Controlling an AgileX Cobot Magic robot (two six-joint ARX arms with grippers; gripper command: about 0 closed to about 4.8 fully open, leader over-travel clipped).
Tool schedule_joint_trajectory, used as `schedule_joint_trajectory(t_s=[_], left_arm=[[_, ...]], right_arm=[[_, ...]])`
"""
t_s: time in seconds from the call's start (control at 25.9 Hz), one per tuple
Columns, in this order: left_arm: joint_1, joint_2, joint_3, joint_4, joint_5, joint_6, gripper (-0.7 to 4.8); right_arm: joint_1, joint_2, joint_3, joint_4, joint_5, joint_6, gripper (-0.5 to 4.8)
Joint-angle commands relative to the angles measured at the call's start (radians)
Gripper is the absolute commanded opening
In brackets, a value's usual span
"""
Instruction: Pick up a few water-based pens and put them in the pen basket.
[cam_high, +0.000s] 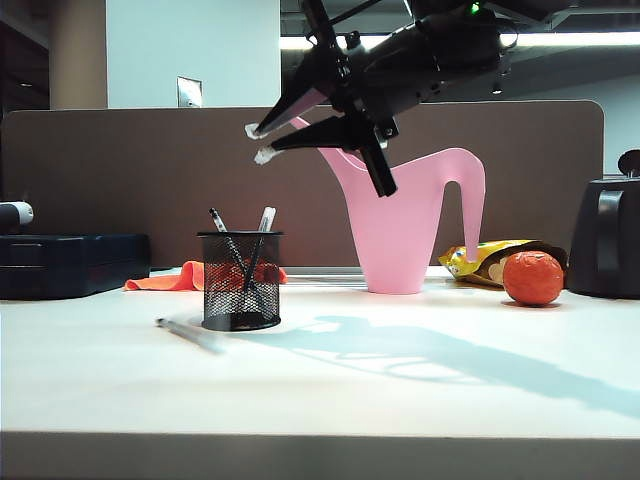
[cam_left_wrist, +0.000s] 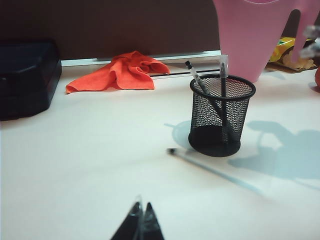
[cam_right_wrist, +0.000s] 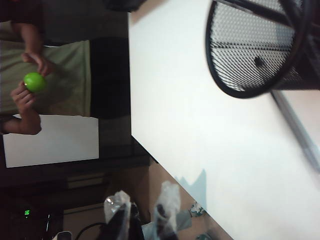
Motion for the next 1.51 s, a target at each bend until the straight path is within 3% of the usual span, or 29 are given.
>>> schedule_joint_trajectory(t_s=[0.04, 0.23, 0.43, 0.46, 0.54, 0.93, 1.28, 1.35, 1.43, 1.47, 1.51], left_arm=[[0.0, 0.0, 0.002, 0.013, 0.001, -0.003, -0.04], [0.001, 0.0, 0.002, 0.013, 0.001, -0.003, -0.04], [0.001, 0.0, 0.002, 0.013, 0.001, -0.003, -0.04], [0.001, 0.0, 0.002, 0.013, 0.001, -0.003, -0.04], [0.001, 0.0, 0.002, 0.013, 0.001, -0.003, -0.04], [0.001, 0.001, 0.002, 0.013, 0.001, -0.003, -0.04], [0.001, 0.001, 0.002, 0.013, 0.001, -0.003, -0.04], [0.0, 0.001, 0.002, 0.013, 0.001, -0.003, -0.04], [0.001, 0.0, 0.002, 0.013, 0.001, -0.003, -0.04], [0.0, 0.0, 0.002, 0.013, 0.001, -0.003, -0.04], [0.0, 0.0, 0.002, 0.013, 0.001, -0.003, -0.04]], right_arm=[[0.006, -0.006, 0.003, -0.027, -0.038, -0.032, 0.49], [0.048, 0.003, 0.003, -0.137, 0.018, -0.236, 0.64], [0.096, 0.032, 0.003, -0.171, 0.168, -0.478, 0.72], [0.109, 0.04, 0.003, -0.193, 0.225, -0.54, 1.16], [0.12, 0.063, 0.003, -0.216, 0.265, -0.603, 1.54], [0.158, 0.194, 0.012, -0.216, 0.438, -0.749, 1.53], [0.183, 0.329, 0.185, -0.326, 0.477, -0.815, 1.53], [0.192, 0.355, 0.205, -0.352, 0.479, -0.816, 1.43], [0.201, 0.369, 0.205, -0.379, 0.499, -0.819, 0.7], [0.208, 0.372, 0.205, -0.402, 0.514, -0.853, -0.1], [0.209, 0.372, 0.205, -0.41, 0.524, -0.861, -0.09]])
